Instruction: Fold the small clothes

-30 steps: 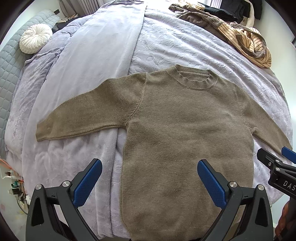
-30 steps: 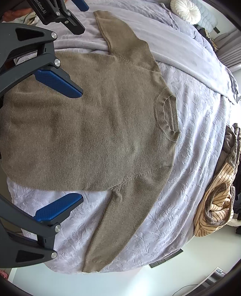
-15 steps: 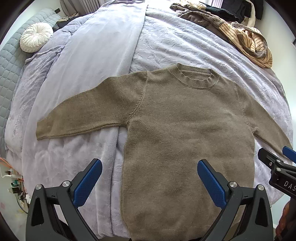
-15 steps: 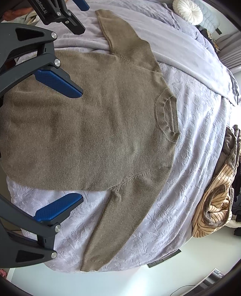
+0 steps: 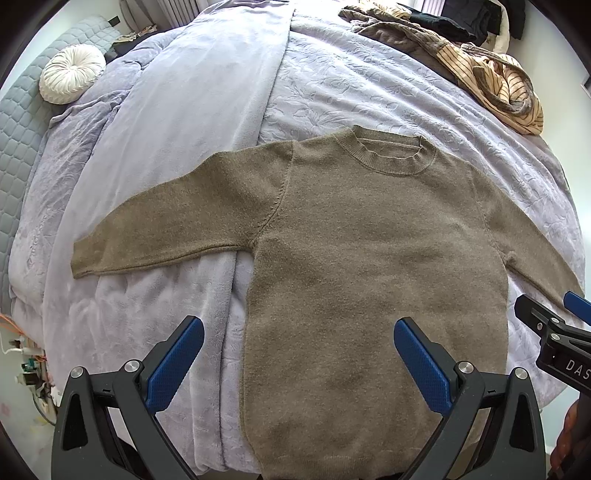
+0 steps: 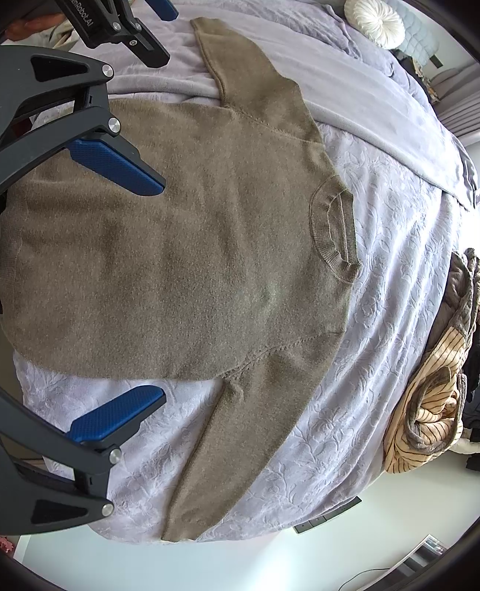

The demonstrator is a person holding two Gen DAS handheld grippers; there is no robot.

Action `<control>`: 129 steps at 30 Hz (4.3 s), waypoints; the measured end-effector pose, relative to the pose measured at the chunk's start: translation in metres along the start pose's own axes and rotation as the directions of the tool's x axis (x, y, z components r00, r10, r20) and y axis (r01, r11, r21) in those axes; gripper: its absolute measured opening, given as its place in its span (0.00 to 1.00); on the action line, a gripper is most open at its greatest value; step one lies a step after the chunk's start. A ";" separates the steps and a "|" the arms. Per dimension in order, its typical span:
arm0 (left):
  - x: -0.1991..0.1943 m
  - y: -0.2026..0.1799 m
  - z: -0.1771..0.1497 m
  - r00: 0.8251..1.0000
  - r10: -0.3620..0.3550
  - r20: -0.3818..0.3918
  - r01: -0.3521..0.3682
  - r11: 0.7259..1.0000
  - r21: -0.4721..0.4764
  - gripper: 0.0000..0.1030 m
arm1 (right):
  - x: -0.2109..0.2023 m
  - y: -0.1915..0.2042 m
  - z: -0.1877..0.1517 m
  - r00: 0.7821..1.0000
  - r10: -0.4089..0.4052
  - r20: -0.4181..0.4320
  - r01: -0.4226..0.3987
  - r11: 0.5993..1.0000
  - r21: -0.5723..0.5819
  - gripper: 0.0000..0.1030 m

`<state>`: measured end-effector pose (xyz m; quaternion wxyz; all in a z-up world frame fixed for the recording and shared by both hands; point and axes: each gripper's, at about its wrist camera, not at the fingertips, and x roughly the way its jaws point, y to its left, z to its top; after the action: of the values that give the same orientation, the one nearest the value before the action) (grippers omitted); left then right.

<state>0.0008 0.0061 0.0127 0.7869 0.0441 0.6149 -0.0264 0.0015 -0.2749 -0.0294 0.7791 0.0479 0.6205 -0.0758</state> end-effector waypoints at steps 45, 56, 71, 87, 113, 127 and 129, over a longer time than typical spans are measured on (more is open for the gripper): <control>0.004 0.012 -0.003 1.000 -0.006 -0.004 0.006 1.000 -0.014 1.00 | 0.004 0.002 -0.004 0.995 -0.053 0.079 0.055 0.998 -0.019 0.99; 0.011 0.019 -0.003 1.000 -0.016 -0.012 0.016 1.000 -0.023 1.00 | 0.004 0.002 -0.002 0.995 -0.046 0.088 0.048 0.999 -0.018 0.99; 0.045 0.062 -0.010 0.996 -0.085 -0.032 0.081 0.991 -0.109 1.00 | 0.015 0.036 -0.002 0.992 0.000 0.130 0.005 0.999 -0.040 0.99; 0.150 0.286 -0.027 0.934 -0.278 0.225 0.358 0.707 -0.610 1.00 | 0.038 0.143 -0.016 0.997 0.051 0.052 -0.038 0.975 -0.219 0.99; 0.064 0.183 0.082 0.806 -0.191 0.560 0.377 0.896 -0.237 0.11 | 0.053 0.141 -0.014 0.991 0.131 -0.026 -0.133 0.969 -0.206 0.99; 0.163 -0.093 0.105 0.936 -0.311 0.163 0.278 0.940 0.200 0.30 | 0.086 -0.020 -0.001 0.995 0.094 -0.025 -0.091 0.992 0.087 0.99; 0.166 -0.091 0.088 0.953 -0.266 0.143 0.236 0.952 0.196 0.68 | 0.094 -0.037 -0.003 0.996 0.086 -0.037 -0.082 0.990 0.113 0.99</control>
<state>0.1173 -0.0916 -0.1300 0.8190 0.0327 0.5423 -0.1844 0.0128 -0.3165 -0.1205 0.7646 0.1189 0.6288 -0.0764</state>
